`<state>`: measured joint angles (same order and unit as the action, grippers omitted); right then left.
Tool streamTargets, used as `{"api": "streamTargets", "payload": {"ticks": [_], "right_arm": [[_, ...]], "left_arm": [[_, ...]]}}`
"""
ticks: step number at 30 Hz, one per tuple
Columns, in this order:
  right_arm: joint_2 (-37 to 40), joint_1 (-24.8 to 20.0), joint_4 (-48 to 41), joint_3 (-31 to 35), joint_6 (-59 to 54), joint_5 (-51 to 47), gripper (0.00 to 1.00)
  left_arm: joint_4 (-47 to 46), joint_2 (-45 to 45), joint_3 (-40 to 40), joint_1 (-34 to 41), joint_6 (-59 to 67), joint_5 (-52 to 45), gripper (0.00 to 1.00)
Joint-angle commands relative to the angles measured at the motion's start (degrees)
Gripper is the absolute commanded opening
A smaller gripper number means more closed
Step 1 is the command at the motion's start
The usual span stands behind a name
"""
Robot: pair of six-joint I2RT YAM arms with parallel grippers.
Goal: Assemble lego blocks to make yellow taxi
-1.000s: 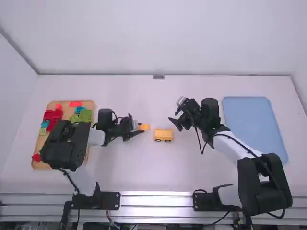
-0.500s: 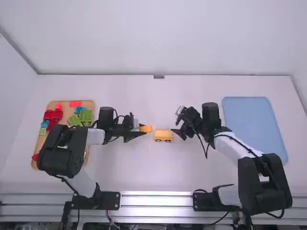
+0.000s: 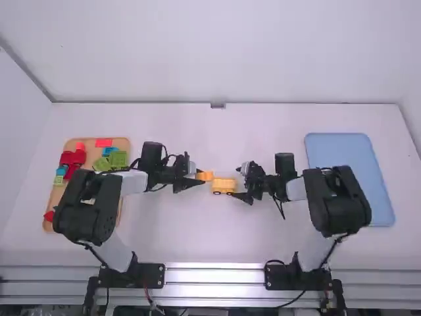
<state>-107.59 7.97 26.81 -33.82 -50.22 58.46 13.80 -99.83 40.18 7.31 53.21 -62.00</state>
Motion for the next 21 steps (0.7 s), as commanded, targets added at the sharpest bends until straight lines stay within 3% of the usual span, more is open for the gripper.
{"api": "streamTargets", "payload": {"ticks": [1, 10, 21], "right_arm": [[-3.5, 0.0, -0.2, -3.0, -3.1, 5.3, 0.98], [-10.6, 0.3, 0.0, -6.8, -4.3, 9.2, 0.98], [-13.1, 4.9, 0.0, -8.6, -4.3, -0.9, 0.98]], "left_arm": [[-0.2, 0.6, 0.7, 1.9, 0.6, 1.8, 0.12], [0.3, 0.5, 0.7, 3.8, 0.6, 4.7, 0.12], [8.1, -4.7, 0.7, 4.0, -3.3, 1.4, 0.13]]}}
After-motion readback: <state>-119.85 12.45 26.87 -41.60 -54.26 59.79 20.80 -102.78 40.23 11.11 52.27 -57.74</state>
